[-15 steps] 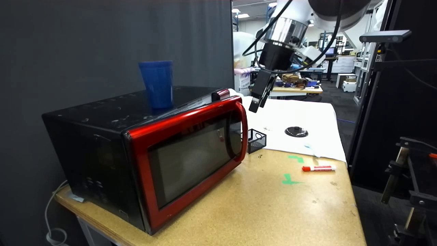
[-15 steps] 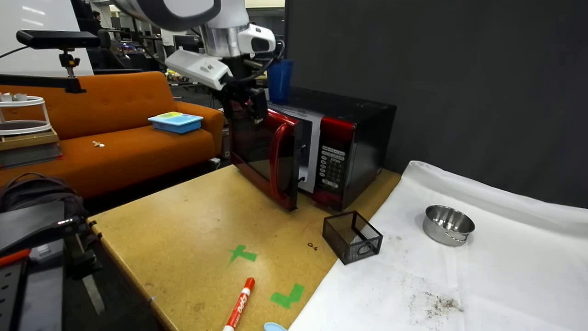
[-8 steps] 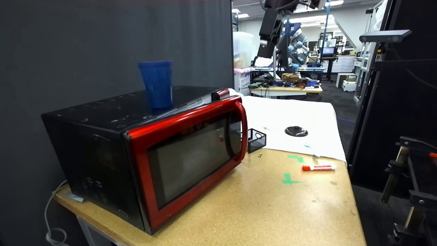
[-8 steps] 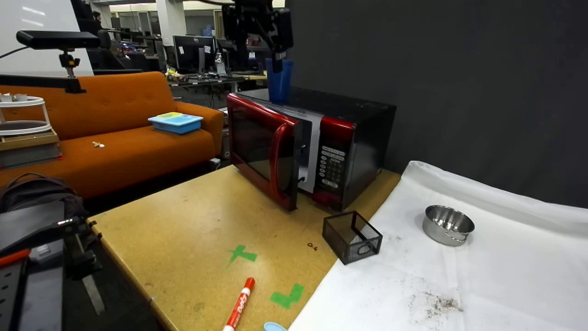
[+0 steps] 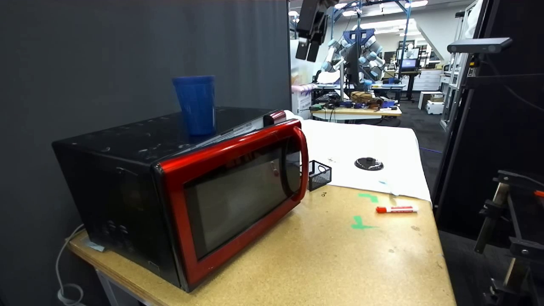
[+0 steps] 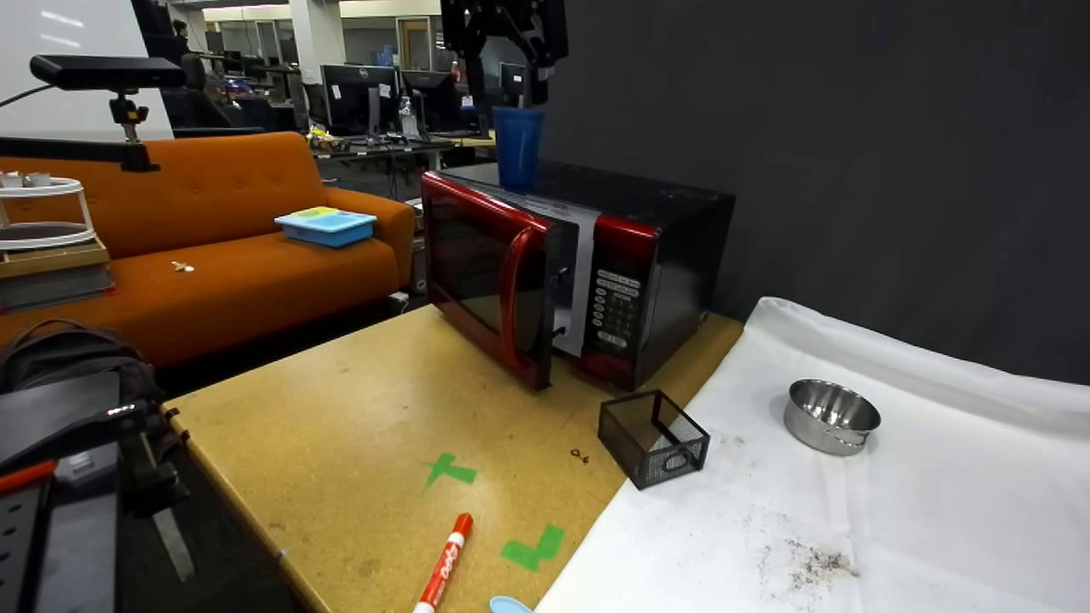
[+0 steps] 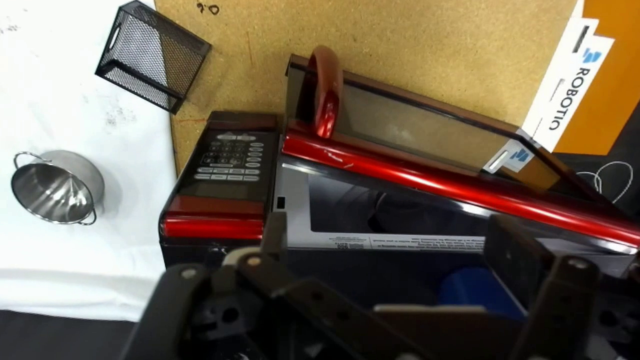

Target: Open the microwave door

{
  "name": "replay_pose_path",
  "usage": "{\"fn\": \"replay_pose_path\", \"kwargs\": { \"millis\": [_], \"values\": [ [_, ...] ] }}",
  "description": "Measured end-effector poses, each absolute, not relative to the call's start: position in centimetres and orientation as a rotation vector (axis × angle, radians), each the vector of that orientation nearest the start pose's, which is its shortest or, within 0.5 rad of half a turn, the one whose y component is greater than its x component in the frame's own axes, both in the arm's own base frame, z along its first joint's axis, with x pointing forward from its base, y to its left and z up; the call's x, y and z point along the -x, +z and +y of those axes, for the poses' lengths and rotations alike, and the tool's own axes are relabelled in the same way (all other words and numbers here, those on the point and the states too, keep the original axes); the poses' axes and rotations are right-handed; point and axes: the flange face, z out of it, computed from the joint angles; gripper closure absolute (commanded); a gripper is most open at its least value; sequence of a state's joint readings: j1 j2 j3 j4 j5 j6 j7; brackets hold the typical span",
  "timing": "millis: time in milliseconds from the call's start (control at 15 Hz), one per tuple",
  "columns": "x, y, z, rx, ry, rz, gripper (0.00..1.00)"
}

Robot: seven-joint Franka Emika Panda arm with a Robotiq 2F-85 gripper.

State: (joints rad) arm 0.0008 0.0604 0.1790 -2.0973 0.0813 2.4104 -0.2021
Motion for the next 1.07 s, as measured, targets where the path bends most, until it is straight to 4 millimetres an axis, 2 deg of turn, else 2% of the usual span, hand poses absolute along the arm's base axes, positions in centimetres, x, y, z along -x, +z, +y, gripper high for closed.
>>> {"fn": "replay_pose_path", "kwargs": {
  "millis": [200, 600, 800, 1067],
  "values": [
    [-58.8, 40.8, 10.8, 3.009, -0.406, -0.446, 0.0],
    [-59.1, 40.8, 10.8, 3.004, -0.404, -0.409, 0.0],
    [-59.7, 39.1, 10.2, 3.009, -0.373, -0.192, 0.0],
    [-61.2, 37.4, 9.8, 3.013, -0.415, 0.088, 0.0]
  ]
}}
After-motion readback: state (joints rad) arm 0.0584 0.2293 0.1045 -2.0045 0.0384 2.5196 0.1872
